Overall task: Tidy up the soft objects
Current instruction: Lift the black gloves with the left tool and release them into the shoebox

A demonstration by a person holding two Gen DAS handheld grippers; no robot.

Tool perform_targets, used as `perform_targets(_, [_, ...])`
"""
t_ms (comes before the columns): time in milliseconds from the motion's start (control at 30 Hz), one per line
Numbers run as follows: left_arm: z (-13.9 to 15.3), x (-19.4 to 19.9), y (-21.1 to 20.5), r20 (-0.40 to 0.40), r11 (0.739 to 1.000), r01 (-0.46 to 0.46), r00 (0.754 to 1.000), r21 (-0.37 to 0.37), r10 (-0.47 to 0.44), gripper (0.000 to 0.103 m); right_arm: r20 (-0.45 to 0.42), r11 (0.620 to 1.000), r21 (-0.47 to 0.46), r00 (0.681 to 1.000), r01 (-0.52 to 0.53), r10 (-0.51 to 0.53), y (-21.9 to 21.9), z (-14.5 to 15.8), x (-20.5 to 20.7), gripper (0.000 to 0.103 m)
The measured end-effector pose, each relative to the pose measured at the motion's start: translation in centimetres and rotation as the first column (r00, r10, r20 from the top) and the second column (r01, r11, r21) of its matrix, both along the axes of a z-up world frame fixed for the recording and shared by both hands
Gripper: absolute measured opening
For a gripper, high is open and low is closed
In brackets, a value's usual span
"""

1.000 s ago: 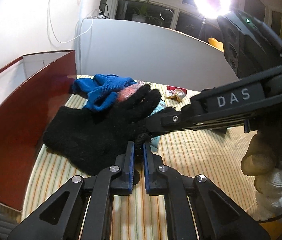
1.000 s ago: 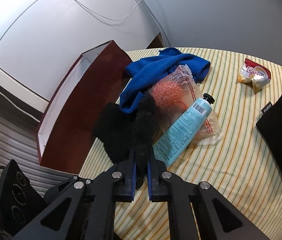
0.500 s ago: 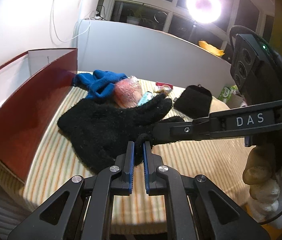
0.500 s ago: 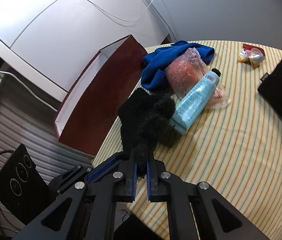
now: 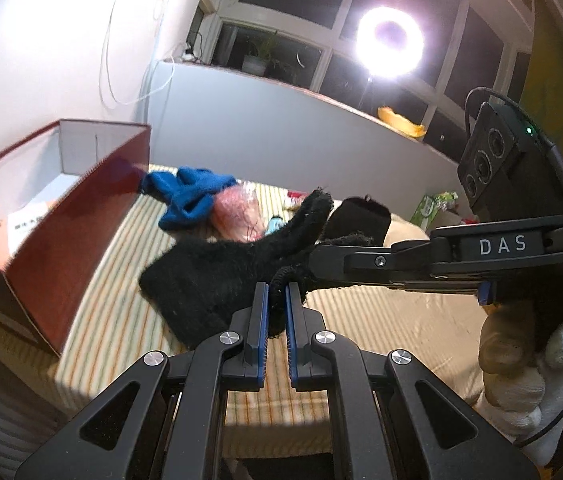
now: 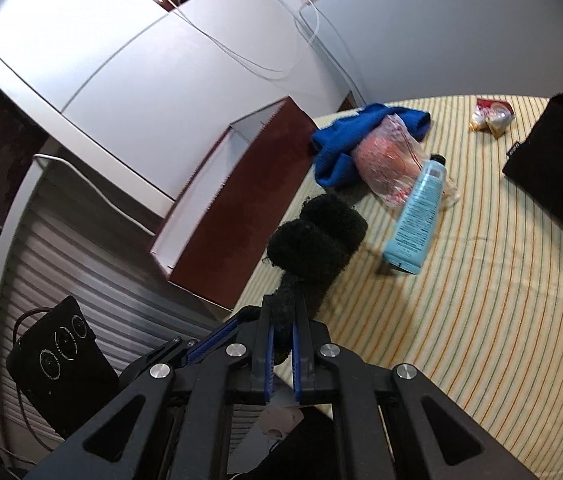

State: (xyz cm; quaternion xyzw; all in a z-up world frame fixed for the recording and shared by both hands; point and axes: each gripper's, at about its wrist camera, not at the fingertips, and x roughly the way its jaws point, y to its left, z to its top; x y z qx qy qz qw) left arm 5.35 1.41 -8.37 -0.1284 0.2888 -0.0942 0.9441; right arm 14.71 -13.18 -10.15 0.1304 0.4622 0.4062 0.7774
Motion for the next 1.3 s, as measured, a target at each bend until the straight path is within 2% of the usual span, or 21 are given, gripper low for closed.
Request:
perform_targets(300, [3.5,-1.1,1.3,0.092,1.0,-0.014,0.996,-0.002,0.014,0.006,0.089,0.999,0.024,0.996,-0.026,0.024,1.3,3.9,-1.0,0.006])
perform_targets(667, [7.4,-0.7,4.3,0.187,0.998,-0.058,0.981,0.026,0.052,0.006,0.182,0.998,0.03,0.982,-0.054,0.048,4.6,8.2,-0.7,0.006])
perform_targets(933, [11.3,0.4,7.6,0.258,0.991,-0.11,0.962,0.07,0.089,0.006,0.266,0.995,0.027,0.961,-0.092,0.082,9.1,12.2,1.2,0.006])
perform_targets(1167, [15.3,1.7,11.1,0.321,0.973,-0.194,0.936,0.126,0.145,0.006,0.339,0.991,0.011,0.933,-0.133,0.122,13.8,15.7,3.1,0.006])
perform_targets(1300, [15.8,2.6,12.8,0.325,0.963,-0.229,0.93,0.141,0.174,0.006,0.351,0.987,0.008,0.925,-0.159,0.146,16.5,16.5,4.2,0.006])
